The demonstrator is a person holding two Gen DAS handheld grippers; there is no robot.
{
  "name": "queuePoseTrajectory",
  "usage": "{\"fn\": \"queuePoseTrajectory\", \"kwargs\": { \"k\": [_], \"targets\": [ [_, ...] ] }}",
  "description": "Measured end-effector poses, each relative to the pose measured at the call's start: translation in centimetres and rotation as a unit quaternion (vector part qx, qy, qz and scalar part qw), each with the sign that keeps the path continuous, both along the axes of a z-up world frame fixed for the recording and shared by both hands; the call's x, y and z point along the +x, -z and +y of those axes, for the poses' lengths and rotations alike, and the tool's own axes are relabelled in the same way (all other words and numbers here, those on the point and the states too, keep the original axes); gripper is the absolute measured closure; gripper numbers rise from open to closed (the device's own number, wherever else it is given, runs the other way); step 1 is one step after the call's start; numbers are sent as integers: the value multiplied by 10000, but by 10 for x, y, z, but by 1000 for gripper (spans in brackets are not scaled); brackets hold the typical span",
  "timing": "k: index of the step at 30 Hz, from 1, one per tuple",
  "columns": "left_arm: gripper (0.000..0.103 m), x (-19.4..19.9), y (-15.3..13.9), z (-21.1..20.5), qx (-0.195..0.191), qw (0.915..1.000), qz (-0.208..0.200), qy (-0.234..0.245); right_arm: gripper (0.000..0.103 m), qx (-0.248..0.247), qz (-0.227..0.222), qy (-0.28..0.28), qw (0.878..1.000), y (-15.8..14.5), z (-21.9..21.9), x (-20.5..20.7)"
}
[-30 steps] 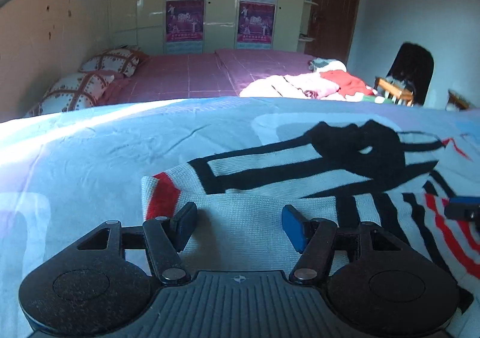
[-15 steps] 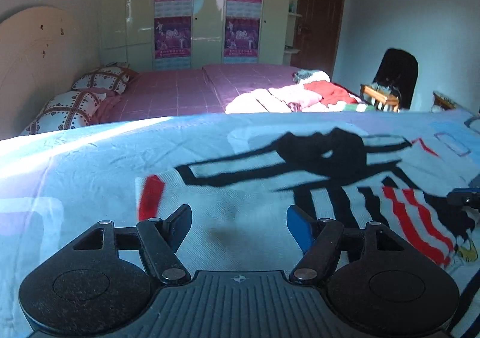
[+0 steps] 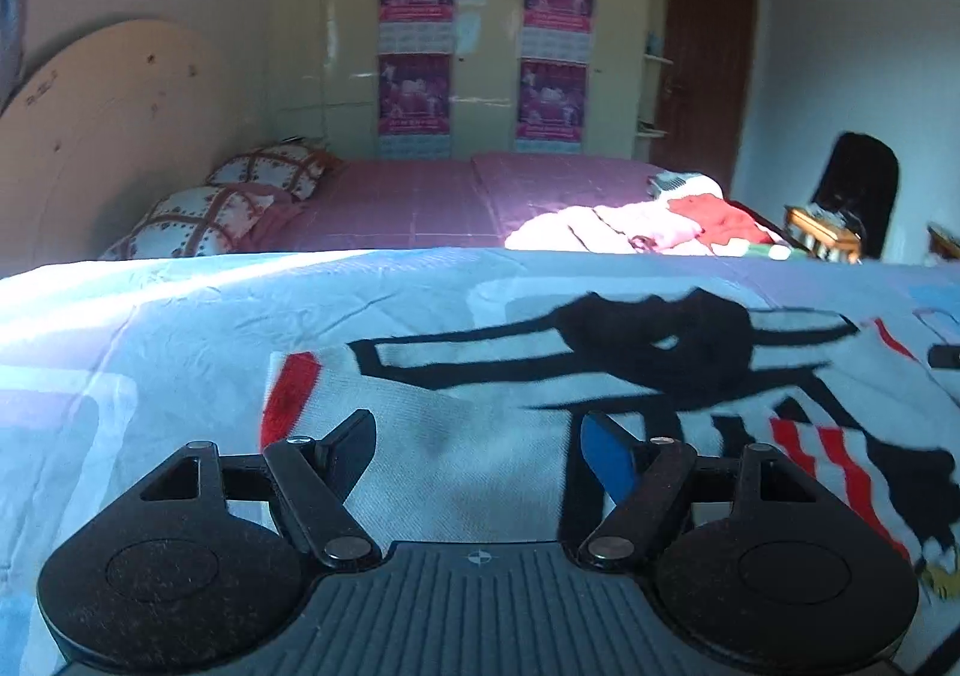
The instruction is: Fold small clothes
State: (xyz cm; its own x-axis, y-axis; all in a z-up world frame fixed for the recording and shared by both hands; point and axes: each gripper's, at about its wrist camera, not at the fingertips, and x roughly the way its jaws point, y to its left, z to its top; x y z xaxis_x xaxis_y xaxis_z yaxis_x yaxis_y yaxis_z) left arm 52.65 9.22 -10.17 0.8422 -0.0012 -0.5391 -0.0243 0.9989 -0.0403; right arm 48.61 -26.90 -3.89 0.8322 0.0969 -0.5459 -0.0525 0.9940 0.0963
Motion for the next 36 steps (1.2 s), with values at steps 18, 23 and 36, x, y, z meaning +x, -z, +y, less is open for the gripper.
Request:
{"fn": "queuePoseTrajectory", "kwargs": {
  "k": [18, 23, 36],
  "targets": [
    [16, 47, 31, 0, 360, 9963, 680, -387, 99, -150, 448, -344, 9983, 25, -15, 62],
    [16, 18, 24, -14, 654, 9947, 754, -232, 87, -262, 423, -430, 9978, 21, -10, 32],
    [16, -86, 8, -22, 817, 9937, 732, -210, 76, -176, 564, -583, 9965, 7, 3, -74]
  ]
}}
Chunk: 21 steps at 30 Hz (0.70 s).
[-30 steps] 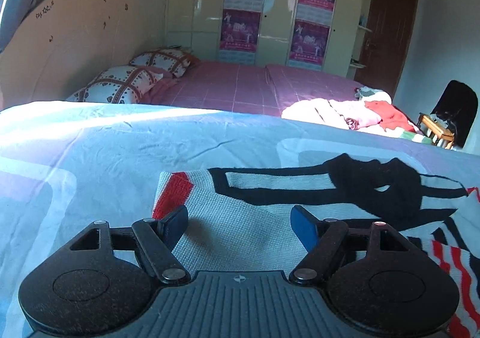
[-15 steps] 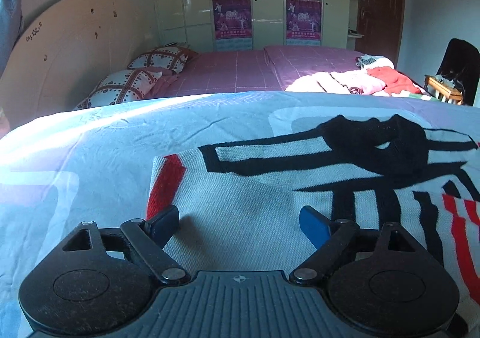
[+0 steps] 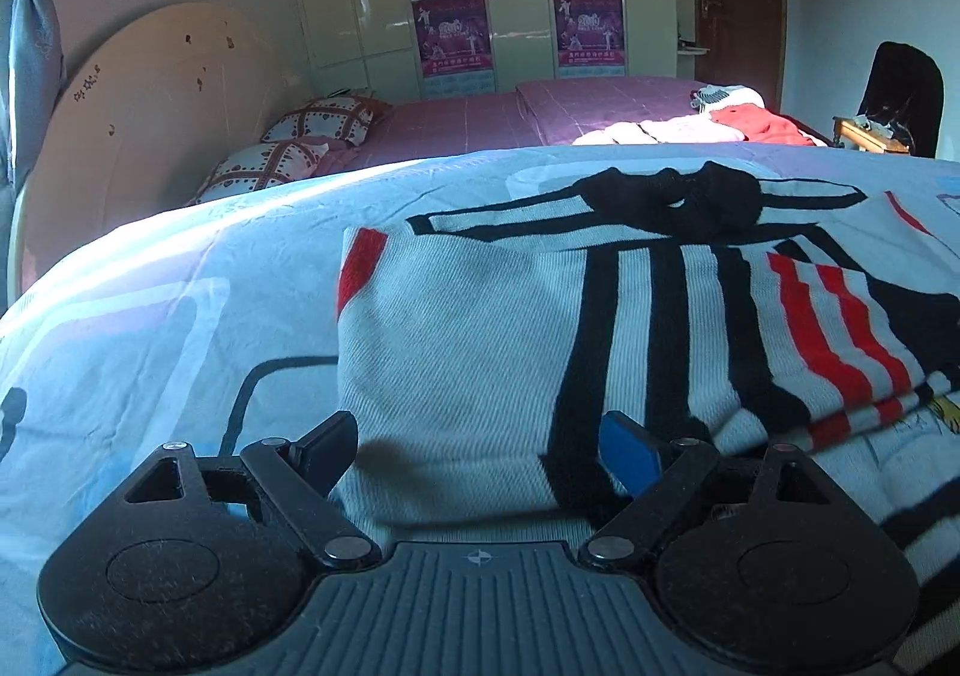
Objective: Fold small clothes
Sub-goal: 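Grasp the sweater's side edge with both grippers and lift it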
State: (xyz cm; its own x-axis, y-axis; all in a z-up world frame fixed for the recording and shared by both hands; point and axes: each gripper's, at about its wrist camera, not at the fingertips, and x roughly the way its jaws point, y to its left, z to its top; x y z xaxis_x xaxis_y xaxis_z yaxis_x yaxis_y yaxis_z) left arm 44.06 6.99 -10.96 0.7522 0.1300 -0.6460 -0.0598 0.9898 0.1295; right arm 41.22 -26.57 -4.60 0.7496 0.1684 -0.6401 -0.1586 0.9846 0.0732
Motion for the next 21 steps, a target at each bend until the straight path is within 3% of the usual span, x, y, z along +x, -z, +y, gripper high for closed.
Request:
{"fn": "queuePoseTrajectory", "kwargs": {
  "k": [6, 10, 14, 16, 18, 20, 21],
  "targets": [
    [16, -82, -4, 15, -165, 9998, -62, 112, 72, -24, 152, -61, 9999, -9, -1, -77],
    [16, -150, -2, 41, -587, 9981, 94, 178, 71, 779, 408, 250, 9958, -11, -20, -142],
    [17, -223, 6, 69, -1162, 9913, 477, 394, 71, 1496, 839, 683, 9828, -2, -42, -213],
    [19, -254, 7, 82, -1787, 9813, 488, 530, 70, 1794, 1030, 802, 9751, 4, -48, -242],
    [27, -274, 9, 92, -2533, 9635, 533, 682, 70, 2213, 1276, 909, 9626, 14, -53, -266],
    [44, -283, 20, 102, -3419, 9358, 576, 644, 70, 2634, 1291, 978, 9510, 20, -57, -284],
    [49, -284, 27, 108, -3825, 9201, 597, 599, 70, 2794, 1300, 998, 9461, 22, -58, -288]
  ]
}}
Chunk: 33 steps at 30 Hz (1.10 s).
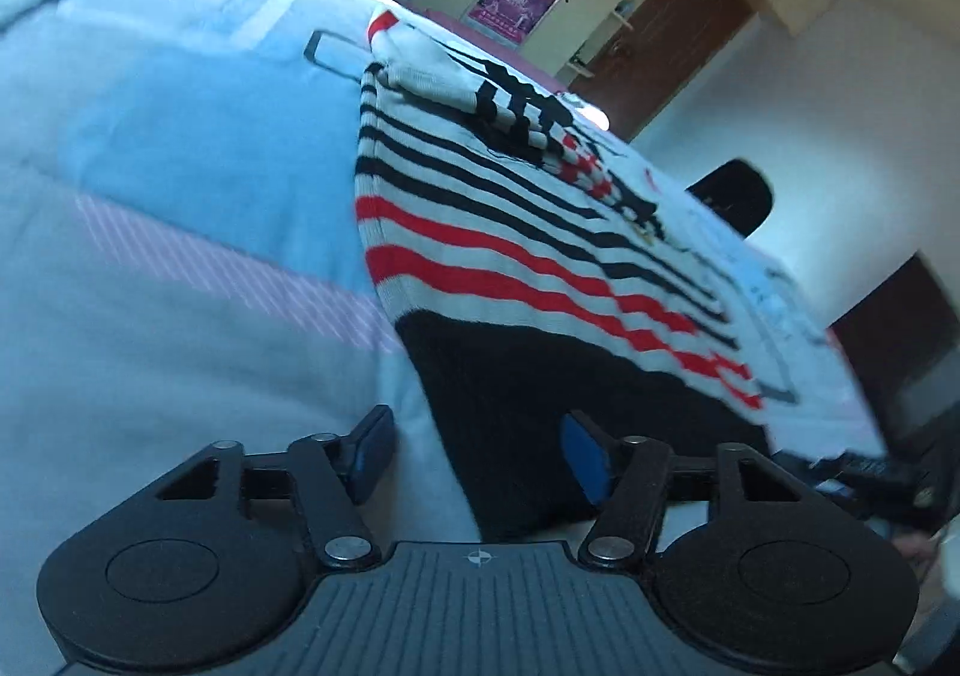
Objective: Fold small clothes
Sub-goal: 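Grasp the sweater's side edge with both grippers and lift it, then fold the held side over the sweater body with both grippers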
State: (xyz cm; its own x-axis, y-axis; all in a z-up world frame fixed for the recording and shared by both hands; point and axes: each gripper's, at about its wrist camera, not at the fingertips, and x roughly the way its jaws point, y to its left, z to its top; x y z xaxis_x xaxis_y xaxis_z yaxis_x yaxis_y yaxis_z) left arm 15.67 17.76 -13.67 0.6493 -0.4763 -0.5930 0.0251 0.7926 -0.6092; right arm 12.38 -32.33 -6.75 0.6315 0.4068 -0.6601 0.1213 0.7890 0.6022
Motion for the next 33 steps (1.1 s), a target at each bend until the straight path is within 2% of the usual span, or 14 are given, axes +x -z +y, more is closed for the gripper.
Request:
{"fn": "queuePoseTrajectory", "kwargs": {
  "k": [2, 7, 8, 9, 11, 12, 14, 18, 19, 21, 23, 24, 26, 33],
  "targets": [
    [54, 5, 16, 3, -705, 9974, 136, -8, 70, 369, 0, 1, 9993, 5, -1, -2],
    [55, 29, 30, -6, -1139, 9931, 139, 228, 73, 1051, 5, 132, 9944, 20, -11, 10],
    [60, 34, 32, -7, -1222, 9921, 150, 240, 73, 1212, 37, 162, 9925, 23, -14, 13],
    [64, 37, 32, -7, -1261, 9916, 182, 229, 74, 1338, 39, 143, 9909, 25, -15, 16],
    [87, 42, 35, -9, -1152, 9929, 229, 206, 81, 1441, 67, 55, 9895, 29, -14, 23],
    [92, 44, 37, -10, -1046, 9940, 274, 164, 92, 1331, 112, 40, 9910, 29, -12, 26],
    [97, 41, 34, -9, -966, 9950, 226, 126, 97, 914, 181, 0, 9957, 24, -6, 31],
    [98, 20, 6, -1, -1077, 9932, -444, 35, 97, 829, -695, -254, 9938, -15, -5, 17],
    [98, 15, 1, 3, -935, 9944, -481, -44, 98, 819, -827, -243, 9929, -23, -7, 13],
    [98, 12, 5, 10, -633, 9974, -317, -148, 98, 729, -795, -163, 9940, -22, -17, 9],
    [98, 17, 22, 8, -314, 9995, -21, -97, 98, 433, -397, -149, 9982, -1, -19, 15],
    [98, 17, 27, 9, -442, 9989, -96, -148, 98, 307, -113, -119, 9994, 13, -18, 19],
    [98, 19, 23, 10, -554, 9981, -94, -252, 98, 476, -94, 3, 9988, 22, -18, 19],
    [98, 30, -2, 23, -1237, 9875, -689, -689, 98, 435, -723, -6, 9964, -17, -19, 35]
  ]
}}
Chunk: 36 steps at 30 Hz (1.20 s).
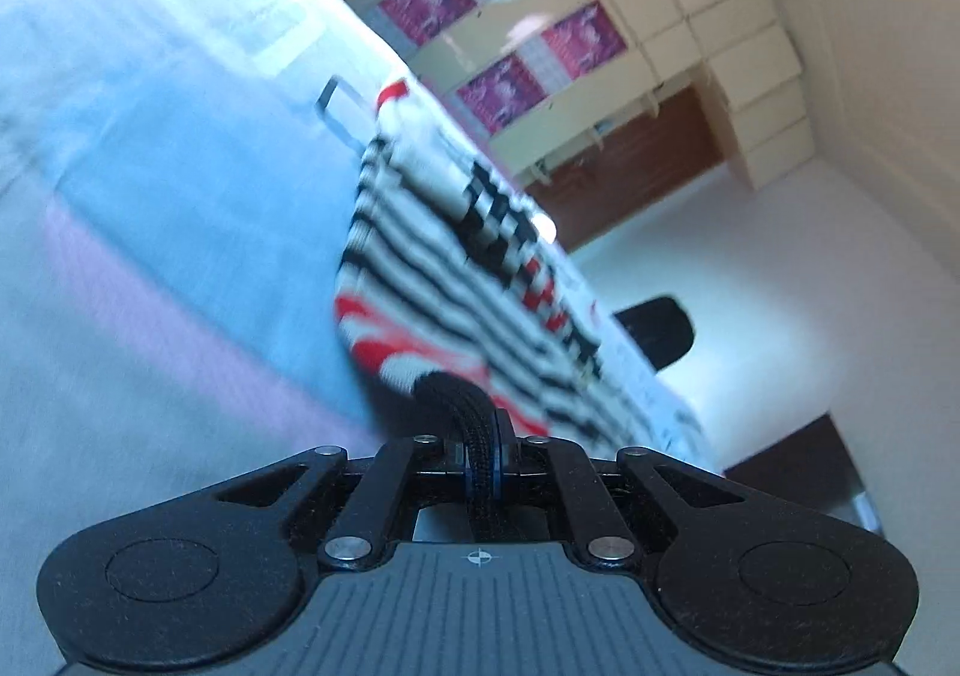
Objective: Fold small clothes
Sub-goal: 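Fold the held side over the sweater body with both grippers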
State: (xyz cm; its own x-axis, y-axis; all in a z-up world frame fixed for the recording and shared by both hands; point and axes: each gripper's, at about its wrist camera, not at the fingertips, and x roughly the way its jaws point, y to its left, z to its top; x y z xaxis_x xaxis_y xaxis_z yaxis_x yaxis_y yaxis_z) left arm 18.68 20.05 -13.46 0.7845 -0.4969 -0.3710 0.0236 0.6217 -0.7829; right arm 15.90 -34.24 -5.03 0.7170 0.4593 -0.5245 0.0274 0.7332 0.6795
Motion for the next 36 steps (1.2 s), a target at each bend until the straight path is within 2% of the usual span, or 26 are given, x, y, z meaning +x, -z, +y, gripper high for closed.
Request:
{"fn": "queuePoseTrajectory", "kwargs": {
  "k": [4, 9, 13, 16, 18, 22, 25, 29, 31, 33, 34, 36],
  "targets": [
    [98, 49, -30, -5, 205, 9989, -411, 41, 98, -315, -364, -137, 9987, -26, 2, 46],
    [98, 124, -77, -10, 382, 9951, -915, 57, 98, -298, -712, -94, 9970, -55, -2, 122],
    [98, 186, -102, -13, 516, 9930, -1064, 44, 98, -295, -780, -176, 9964, -71, -5, 188],
    [98, 233, -106, -14, 672, 9924, -1034, 39, 98, -222, -716, -272, 9968, -71, -5, 237],
    [98, 264, -102, -13, 809, 9928, -883, -4, 98, -179, -630, -381, 9971, -65, -5, 269],
    [98, 314, -81, -5, 820, 9951, -527, -184, 98, -200, -428, -577, 9972, -43, 1, 327],
    [98, 339, -56, -5, 859, 9958, -197, -247, 98, -243, -152, -726, 9969, -20, 9, 363],
    [98, 366, -26, -10, 941, 9945, 304, -341, 96, -180, 265, -639, 9974, 13, 13, 393],
    [98, 373, -13, -8, 782, 9942, 469, -563, 95, 155, 402, -529, 9977, 29, 9, 405],
    [97, 378, -2, -4, 468, 9945, 574, -739, 93, 540, 424, -410, 9968, 39, 4, 416],
    [97, 382, 3, -4, 377, 9945, 601, -766, 90, 592, 390, -381, 9968, 40, 4, 418],
    [97, 388, 10, -6, 367, 9944, 643, -752, 80, 545, 241, -310, 9977, 37, 4, 422]
  ]
}}
